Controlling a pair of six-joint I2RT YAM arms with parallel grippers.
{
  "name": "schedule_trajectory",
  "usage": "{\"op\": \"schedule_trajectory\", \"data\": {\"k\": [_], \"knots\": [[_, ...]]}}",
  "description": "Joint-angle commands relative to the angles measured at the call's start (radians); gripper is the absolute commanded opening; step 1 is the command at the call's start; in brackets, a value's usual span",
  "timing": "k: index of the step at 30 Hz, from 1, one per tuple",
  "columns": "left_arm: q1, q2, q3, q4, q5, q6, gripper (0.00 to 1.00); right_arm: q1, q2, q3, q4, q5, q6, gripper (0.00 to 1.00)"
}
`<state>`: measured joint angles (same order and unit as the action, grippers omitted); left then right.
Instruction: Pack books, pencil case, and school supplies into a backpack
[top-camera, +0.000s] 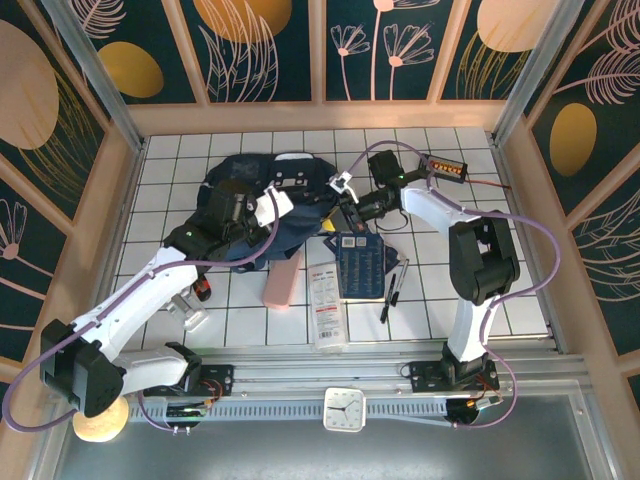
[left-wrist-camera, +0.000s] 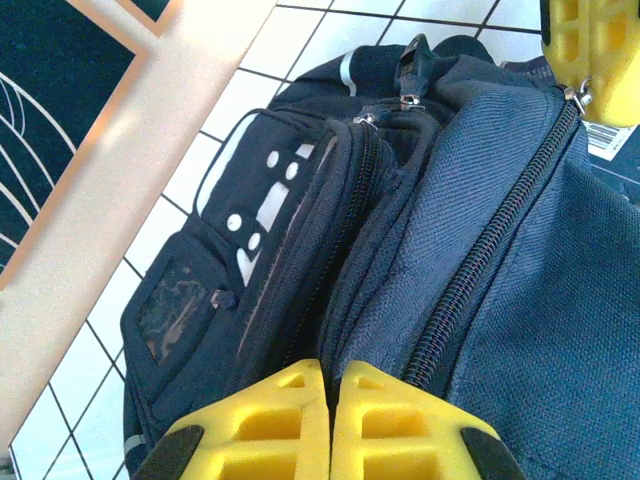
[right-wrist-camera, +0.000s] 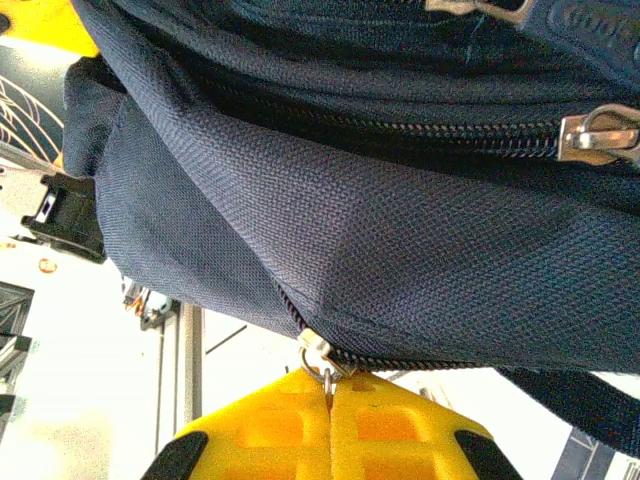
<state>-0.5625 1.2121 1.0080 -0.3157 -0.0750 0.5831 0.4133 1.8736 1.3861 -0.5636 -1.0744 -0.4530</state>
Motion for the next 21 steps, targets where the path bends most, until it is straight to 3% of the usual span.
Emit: {"op": "schedule_trajectory", "data": {"k": [1,5,8,18,19,21], "knots": [[-0.003,0.003,0.028,0.069,-0.081,-0.023,0.00,0.032,0.016,-0.004,-0.059,0.027,0.094,0.00],[-0.122,0.067,0.044,0.068,-0.090,-0.086,0.00,0.092,0.025,0.008,0.045,0.072,0.289,0.00],[-0.177,0.103,0.032,0.129,-0.073,-0.168,0.00,0.110,0.030,0.052,0.046,0.096,0.336,0.00],[-0.228,0.233,0.117,0.208,-0.017,-0.288,0.00,0.124,0.059,0.129,0.019,0.151,0.437,0.00],[-0.228,0.236,0.125,0.200,-0.029,-0.308,0.02,0.117,0.052,0.114,0.016,0.165,0.433,0.00],[-0.227,0.214,0.120,0.187,-0.053,-0.335,0.36,0.098,0.036,0.088,0.004,0.187,0.425,0.00]]}}
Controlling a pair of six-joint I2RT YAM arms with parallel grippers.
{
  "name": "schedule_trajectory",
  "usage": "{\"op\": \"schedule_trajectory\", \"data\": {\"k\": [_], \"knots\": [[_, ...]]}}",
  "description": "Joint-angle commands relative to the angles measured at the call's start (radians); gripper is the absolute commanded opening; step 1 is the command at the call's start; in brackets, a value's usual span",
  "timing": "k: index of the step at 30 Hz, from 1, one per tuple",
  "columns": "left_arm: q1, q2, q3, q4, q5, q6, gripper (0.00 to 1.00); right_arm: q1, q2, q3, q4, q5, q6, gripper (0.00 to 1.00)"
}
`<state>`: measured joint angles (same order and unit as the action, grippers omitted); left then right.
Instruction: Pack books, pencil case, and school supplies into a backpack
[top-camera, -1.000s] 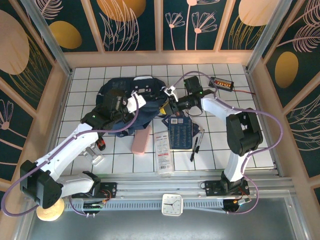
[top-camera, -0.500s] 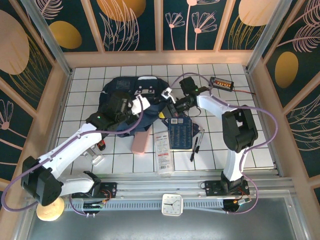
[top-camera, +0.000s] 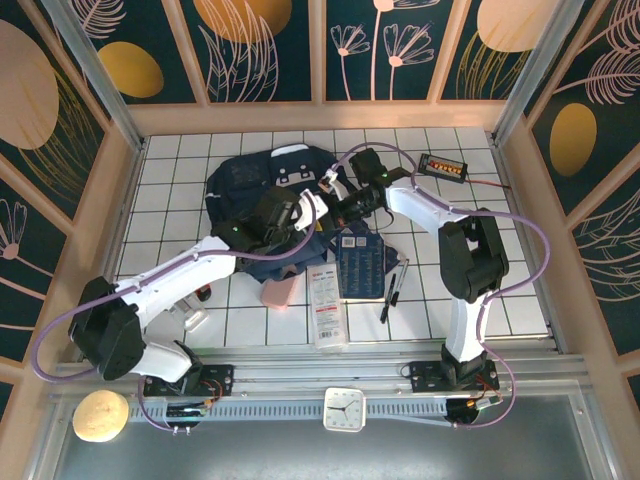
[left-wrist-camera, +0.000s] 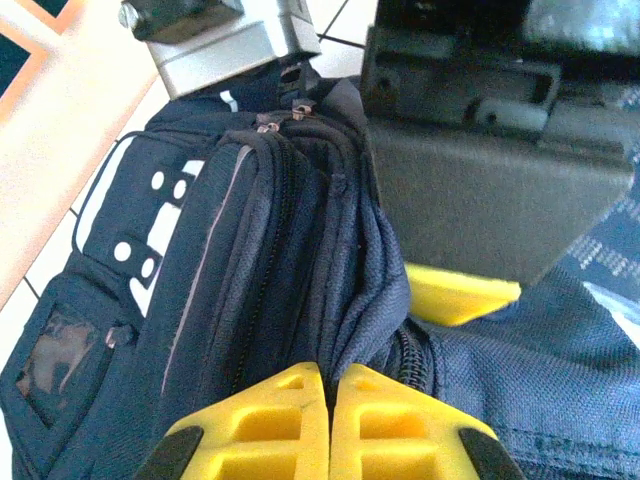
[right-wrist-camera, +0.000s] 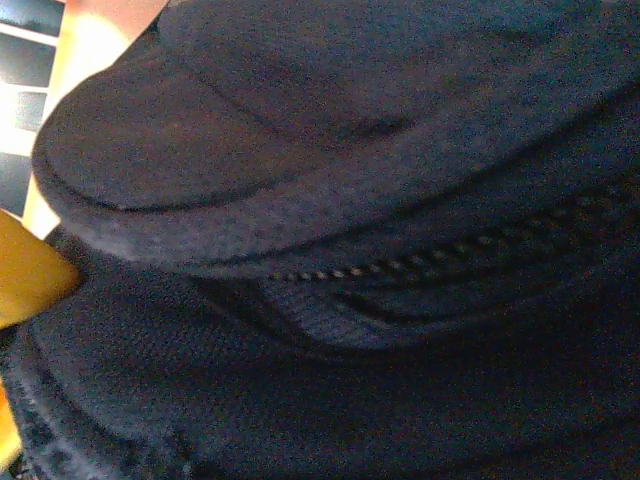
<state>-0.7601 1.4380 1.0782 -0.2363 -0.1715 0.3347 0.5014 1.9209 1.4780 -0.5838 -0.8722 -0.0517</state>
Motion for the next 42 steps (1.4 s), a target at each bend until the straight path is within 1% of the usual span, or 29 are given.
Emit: {"op": "schedule_trajectory", "data": {"k": [1,2,3,4,7,9,12,15,17,20,22,26,27,28,30,31,33,35,36,39,42], "knots": [[-0.030,-0.035,0.041,0.097,0.032,-0.092,0.51,-0.005,-0.021,-0.021,0.017,-0.007,0.017,0.00],[-0.029,-0.064,0.028,0.083,0.014,-0.097,0.59,-0.018,-0.031,-0.034,0.008,0.005,0.007,0.00],[-0.027,-0.091,0.016,0.070,-0.009,-0.106,0.64,-0.028,-0.041,-0.044,-0.001,0.018,-0.004,0.00],[-0.019,-0.120,0.009,0.050,-0.026,-0.124,0.67,-0.035,-0.051,-0.051,-0.010,0.039,-0.016,0.00],[0.032,-0.170,0.017,-0.015,0.000,-0.210,0.70,-0.037,-0.092,-0.095,0.011,0.101,-0.008,0.00],[0.061,-0.165,0.048,-0.040,0.047,-0.253,0.70,-0.036,-0.137,-0.151,0.069,0.152,0.024,0.00],[0.063,-0.088,0.115,-0.065,0.114,-0.270,0.70,-0.040,-0.225,-0.248,0.187,0.251,0.073,0.00],[0.063,0.032,0.182,-0.087,0.186,-0.273,0.70,-0.044,-0.281,-0.323,0.282,0.272,0.093,0.00],[0.063,0.103,0.202,-0.093,0.192,-0.248,0.69,-0.044,-0.283,-0.340,0.301,0.265,0.092,0.00],[0.064,0.186,0.226,-0.158,0.171,-0.163,0.67,-0.045,-0.269,-0.330,0.290,0.251,0.061,0.00],[0.069,0.196,0.209,-0.161,0.147,-0.132,0.66,-0.049,-0.272,-0.331,0.288,0.245,0.042,0.00],[0.081,0.213,0.199,-0.149,0.133,-0.134,0.65,-0.066,-0.285,-0.344,0.297,0.231,0.035,0.00],[0.081,0.223,0.205,-0.146,0.141,-0.137,0.63,-0.066,-0.286,-0.347,0.297,0.230,0.035,0.00],[0.081,0.239,0.215,-0.142,0.153,-0.141,0.58,-0.065,-0.288,-0.349,0.296,0.227,0.034,0.00],[0.081,0.269,0.252,-0.150,0.179,-0.144,0.38,-0.066,-0.290,-0.350,0.290,0.221,0.029,0.00],[0.081,0.314,0.276,-0.162,0.189,-0.147,0.30,-0.066,-0.290,-0.351,0.286,0.221,0.028,0.00],[0.082,0.349,0.309,-0.185,0.213,-0.143,0.20,-0.066,-0.289,-0.344,0.278,0.223,0.021,0.00],[0.081,0.362,0.317,-0.194,0.225,-0.141,0.06,-0.066,-0.289,-0.335,0.267,0.221,0.018,0.00],[0.084,0.363,0.315,-0.194,0.230,-0.143,0.01,-0.066,-0.290,-0.333,0.264,0.219,0.016,0.00],[0.098,0.387,0.350,-0.207,0.267,-0.209,0.00,-0.055,-0.293,-0.323,0.245,0.202,-0.003,0.00],[0.101,0.459,0.466,-0.262,0.302,-0.278,0.00,-0.021,-0.288,-0.304,0.192,0.224,-0.040,0.00]]}}
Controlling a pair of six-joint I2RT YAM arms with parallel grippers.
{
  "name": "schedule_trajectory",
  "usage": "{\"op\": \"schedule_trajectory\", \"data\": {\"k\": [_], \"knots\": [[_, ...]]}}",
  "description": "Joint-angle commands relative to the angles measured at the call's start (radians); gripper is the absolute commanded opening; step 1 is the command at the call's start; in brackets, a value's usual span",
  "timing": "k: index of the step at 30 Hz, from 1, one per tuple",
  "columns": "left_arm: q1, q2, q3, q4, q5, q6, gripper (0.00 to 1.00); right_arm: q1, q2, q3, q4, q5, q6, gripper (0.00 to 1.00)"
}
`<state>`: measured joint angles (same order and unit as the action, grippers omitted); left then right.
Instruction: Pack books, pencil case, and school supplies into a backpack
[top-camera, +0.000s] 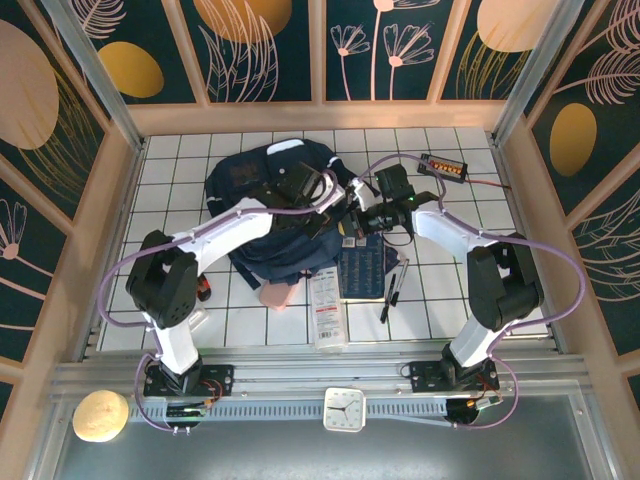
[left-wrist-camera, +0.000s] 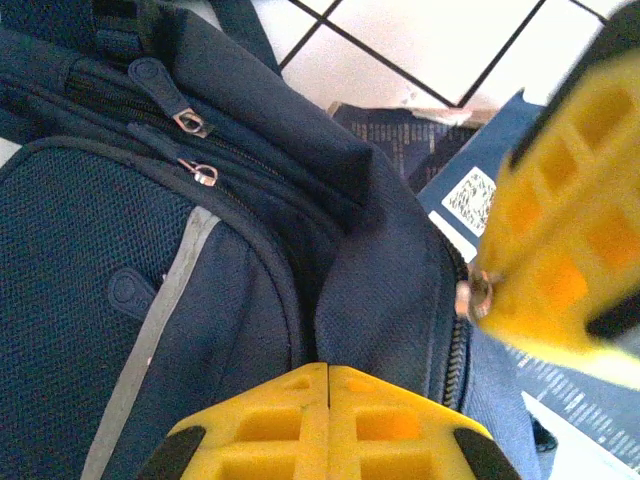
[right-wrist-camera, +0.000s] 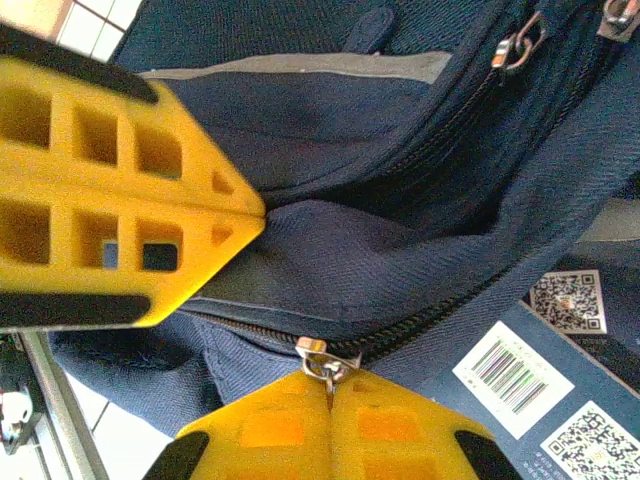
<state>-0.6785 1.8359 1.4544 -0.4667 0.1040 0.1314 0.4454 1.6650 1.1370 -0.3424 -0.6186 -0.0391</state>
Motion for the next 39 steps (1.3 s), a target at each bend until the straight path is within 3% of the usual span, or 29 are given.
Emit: {"op": "schedule_trajectory", "data": {"k": [1,10,15,19,24,31,35,37,39], "knots": [[0.019,0.085,0.128,-0.041,0.045,-0.105,0.00,0.044,-0.027,0.042,-0.059,-0.037,-0.046,0.00],[0.021,0.117,0.262,-0.075,0.083,-0.219,0.00,-0.011,0.062,0.046,0.039,-0.271,0.395,0.00],[0.033,0.087,0.233,-0.110,0.017,-0.213,0.00,-0.046,0.008,-0.019,0.277,-0.425,0.645,0.00],[0.045,0.088,0.258,-0.119,-0.006,-0.247,0.00,-0.044,-0.035,-0.099,0.446,-0.459,0.831,0.00],[0.044,0.138,0.347,-0.121,0.034,-0.342,0.00,0.037,-0.040,-0.207,0.656,-0.400,1.000,0.00],[0.045,0.181,0.433,-0.138,0.042,-0.406,0.00,0.105,-0.075,-0.308,0.864,-0.180,1.128,0.00],[0.044,0.166,0.418,-0.143,0.036,-0.391,0.00,0.125,-0.106,-0.315,0.820,-0.098,1.089,0.00],[0.044,0.143,0.395,-0.175,-0.018,-0.362,0.01,0.107,-0.130,-0.283,0.640,-0.045,0.985,0.00],[0.046,0.095,0.342,-0.205,-0.088,-0.326,0.28,0.048,-0.170,-0.289,0.544,-0.017,0.925,0.00]]}}
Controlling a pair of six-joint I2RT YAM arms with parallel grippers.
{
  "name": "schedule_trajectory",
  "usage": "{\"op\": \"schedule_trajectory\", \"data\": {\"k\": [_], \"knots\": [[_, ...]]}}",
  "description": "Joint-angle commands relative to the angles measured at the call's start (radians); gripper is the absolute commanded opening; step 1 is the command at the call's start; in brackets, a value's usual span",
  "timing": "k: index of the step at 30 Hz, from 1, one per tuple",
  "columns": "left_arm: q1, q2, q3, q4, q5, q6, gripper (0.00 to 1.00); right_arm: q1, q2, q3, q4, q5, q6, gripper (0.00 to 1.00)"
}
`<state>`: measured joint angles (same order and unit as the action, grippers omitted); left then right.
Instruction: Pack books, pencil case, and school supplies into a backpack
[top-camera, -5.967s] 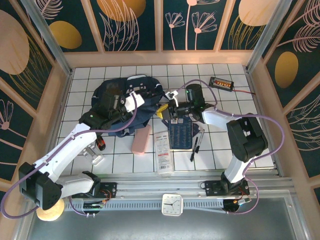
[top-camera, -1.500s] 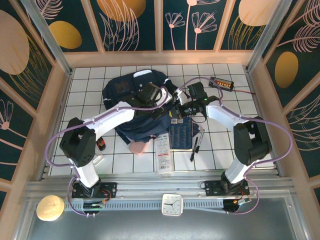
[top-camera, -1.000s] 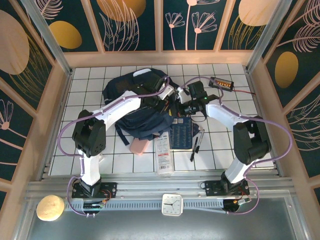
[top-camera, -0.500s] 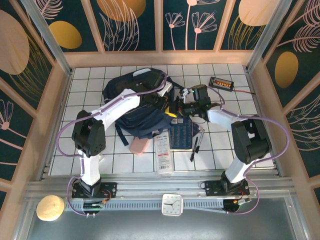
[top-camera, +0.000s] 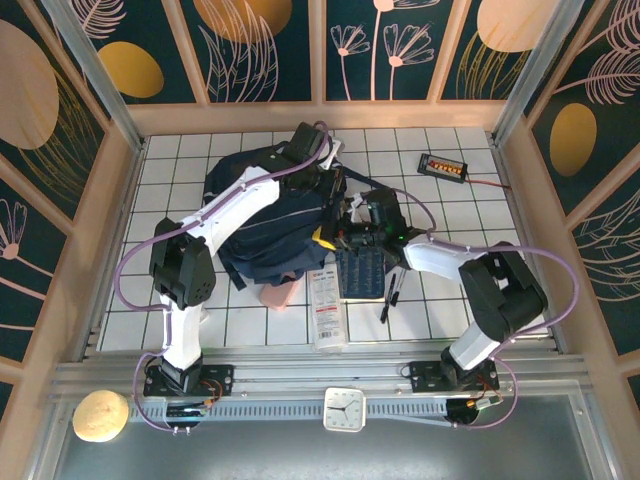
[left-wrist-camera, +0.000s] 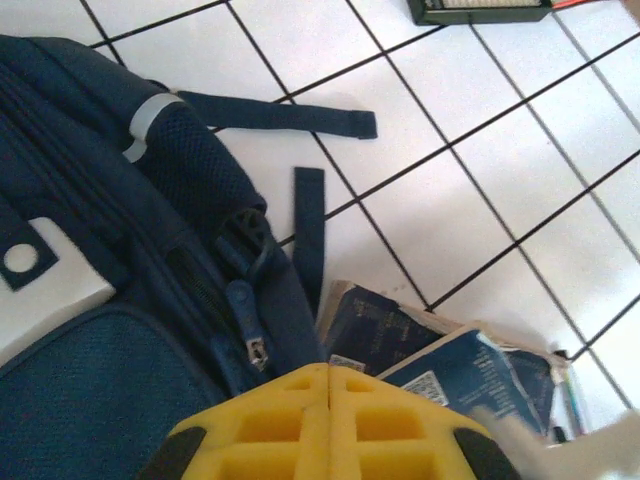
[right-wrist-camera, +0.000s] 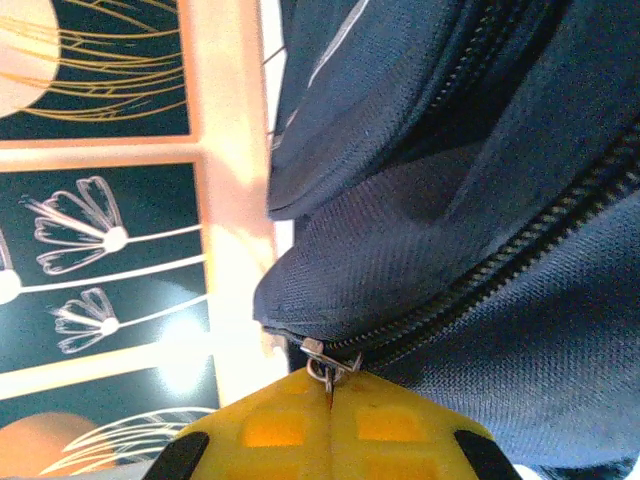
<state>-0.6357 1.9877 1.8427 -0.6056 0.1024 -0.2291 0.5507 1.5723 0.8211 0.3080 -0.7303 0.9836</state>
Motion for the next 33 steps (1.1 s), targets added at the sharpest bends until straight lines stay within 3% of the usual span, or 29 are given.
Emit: {"op": "schedule_trajectory", "data": {"k": [1,4,8,14,18,23,25,26,28,29,30,33], "knots": [[0.003,-0.091,-0.088,-0.075,-0.121,0.056,0.40,-0.098,-0.101,0.015,-0.126,0.092,-0.114,0.00],[0.007,-0.211,-0.240,-0.069,-0.182,0.079,0.63,-0.223,-0.140,0.023,-0.201,0.060,-0.190,0.00],[0.008,-0.377,-0.422,-0.020,-0.119,0.144,0.78,-0.323,-0.076,0.098,-0.290,-0.070,-0.283,0.00],[-0.046,-0.489,-0.677,0.095,0.007,0.273,0.78,-0.328,0.014,0.184,-0.342,-0.151,-0.323,0.00],[-0.116,-0.494,-0.782,0.168,-0.023,0.297,0.78,-0.327,0.054,0.240,-0.396,-0.181,-0.348,0.00],[-0.142,-0.437,-0.781,0.259,-0.082,0.249,0.77,-0.327,0.062,0.256,-0.435,-0.214,-0.372,0.00],[-0.142,-0.397,-0.752,0.279,-0.112,0.237,0.69,-0.326,0.072,0.264,-0.474,-0.240,-0.395,0.00],[-0.142,-0.379,-0.736,0.282,-0.115,0.234,0.59,-0.326,0.077,0.266,-0.489,-0.257,-0.402,0.00],[-0.142,-0.332,-0.698,0.268,-0.122,0.235,0.18,-0.326,0.097,0.279,-0.533,-0.305,-0.415,0.00],[-0.142,-0.314,-0.686,0.262,-0.132,0.230,0.05,-0.326,0.106,0.287,-0.561,-0.321,-0.426,0.00],[-0.141,-0.299,-0.678,0.256,-0.140,0.229,0.00,-0.325,0.116,0.298,-0.592,-0.338,-0.445,0.00],[-0.141,-0.280,-0.667,0.250,-0.163,0.215,0.00,-0.316,0.120,0.305,-0.627,-0.393,-0.473,0.00]]}}
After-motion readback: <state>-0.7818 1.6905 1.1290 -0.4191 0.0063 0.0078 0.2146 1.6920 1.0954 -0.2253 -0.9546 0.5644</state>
